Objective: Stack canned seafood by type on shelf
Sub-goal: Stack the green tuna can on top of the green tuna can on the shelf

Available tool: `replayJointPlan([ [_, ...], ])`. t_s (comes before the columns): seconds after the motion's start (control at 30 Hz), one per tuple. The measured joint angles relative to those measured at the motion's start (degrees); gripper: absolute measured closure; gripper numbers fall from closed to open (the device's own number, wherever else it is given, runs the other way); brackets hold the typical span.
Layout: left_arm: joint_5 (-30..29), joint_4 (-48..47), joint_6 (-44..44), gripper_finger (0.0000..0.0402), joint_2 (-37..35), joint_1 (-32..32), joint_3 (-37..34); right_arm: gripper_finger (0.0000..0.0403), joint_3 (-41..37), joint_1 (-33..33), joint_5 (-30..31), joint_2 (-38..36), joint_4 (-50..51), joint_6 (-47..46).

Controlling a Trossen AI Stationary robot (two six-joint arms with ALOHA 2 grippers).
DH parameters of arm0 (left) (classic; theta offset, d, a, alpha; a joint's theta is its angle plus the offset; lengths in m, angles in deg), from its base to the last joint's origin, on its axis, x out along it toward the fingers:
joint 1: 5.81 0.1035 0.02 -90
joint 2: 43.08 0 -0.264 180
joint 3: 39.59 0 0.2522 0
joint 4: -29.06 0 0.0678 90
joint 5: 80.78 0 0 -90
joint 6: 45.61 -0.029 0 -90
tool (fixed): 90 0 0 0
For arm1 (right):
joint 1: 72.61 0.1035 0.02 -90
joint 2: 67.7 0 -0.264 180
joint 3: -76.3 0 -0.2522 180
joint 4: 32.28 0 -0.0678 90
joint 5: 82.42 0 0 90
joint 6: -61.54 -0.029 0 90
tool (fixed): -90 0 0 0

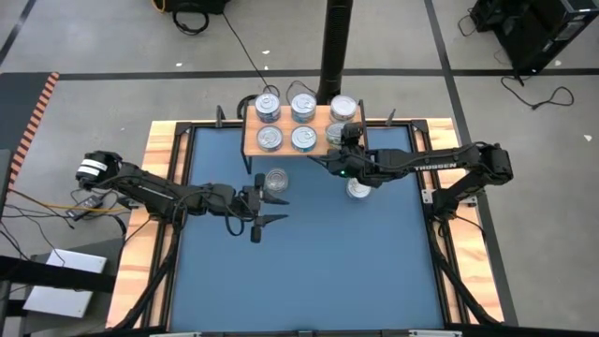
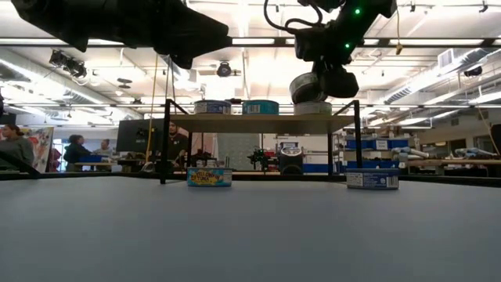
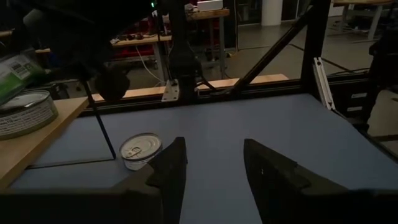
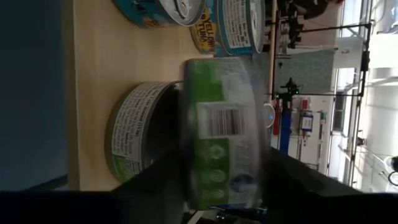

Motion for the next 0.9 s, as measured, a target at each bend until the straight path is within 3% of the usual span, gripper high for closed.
replayJointPlan([
  [0.13, 0.02, 0.01, 0.04, 0.0238, 0.02, 0.00, 0.00, 0.0154, 0.00, -0.19, 0.07, 0.00, 0.08, -1.12],
  [0.23, 0.07, 0.02, 0.07, 0.0238, 0.02, 0.00, 0.00, 0.0129, 0.00, -0.46, -0.17, 0.00, 1.06, -2.43],
  [0.6, 0.08, 0.02, 0.13, 0.0238, 0.04, 0.00, 0.00, 0.0144, 0.12, -2.03, -6.07, -0.04, 4.11, -8.61],
  [0.9, 0.09, 0.00, 0.17, 0.0238, 0.07, 0.00, 0.02, 0.0134, 5.19, -3.80, -12.12, -0.04, 8.86, -15.24],
])
